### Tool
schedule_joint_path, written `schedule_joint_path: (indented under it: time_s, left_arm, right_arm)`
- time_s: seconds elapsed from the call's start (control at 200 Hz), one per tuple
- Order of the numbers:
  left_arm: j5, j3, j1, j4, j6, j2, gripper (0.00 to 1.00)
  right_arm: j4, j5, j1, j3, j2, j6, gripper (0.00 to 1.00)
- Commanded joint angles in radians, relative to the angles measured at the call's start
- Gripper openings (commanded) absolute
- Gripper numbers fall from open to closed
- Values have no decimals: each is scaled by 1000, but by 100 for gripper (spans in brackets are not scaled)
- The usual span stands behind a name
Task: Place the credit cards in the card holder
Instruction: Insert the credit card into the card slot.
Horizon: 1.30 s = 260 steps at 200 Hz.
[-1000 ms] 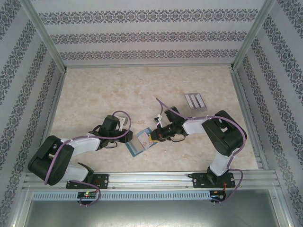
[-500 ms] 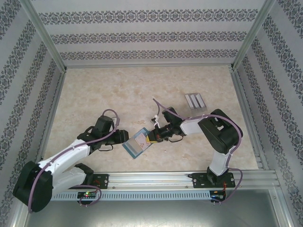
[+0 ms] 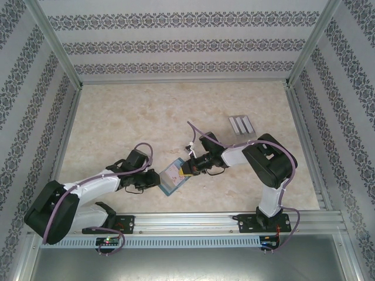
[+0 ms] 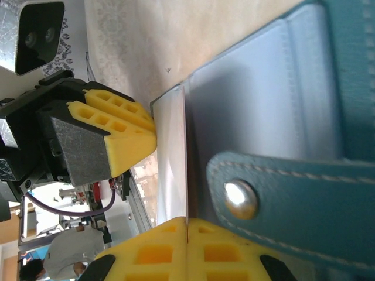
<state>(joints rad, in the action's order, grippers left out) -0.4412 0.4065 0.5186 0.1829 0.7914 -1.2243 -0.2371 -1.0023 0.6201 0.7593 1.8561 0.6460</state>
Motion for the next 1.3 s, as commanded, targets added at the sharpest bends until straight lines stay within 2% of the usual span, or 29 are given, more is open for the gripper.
schedule_joint_path:
  time_s: [0.0,0.345,0.51,1.034,1.294]
  left_arm:
    - [67,-4,16,12,10,-56,17]
    - [169,47,16,114,-63,-60,16]
    - [147,48,13,99,-72,-89,15]
    - [200,73,13,148,-90,-128,5]
    - [195,69,13,125,-69,-116,5]
  right_arm:
    - [-1,-44,16,23,9,-47,0]
    - [16,-46,3,28,24,-29,0]
    - [44,-75,-12,45,46,-54,2]
    - [-9,-51,-50,53,94,-27,1]
    - [-18,-54,-7,56,89,5,3]
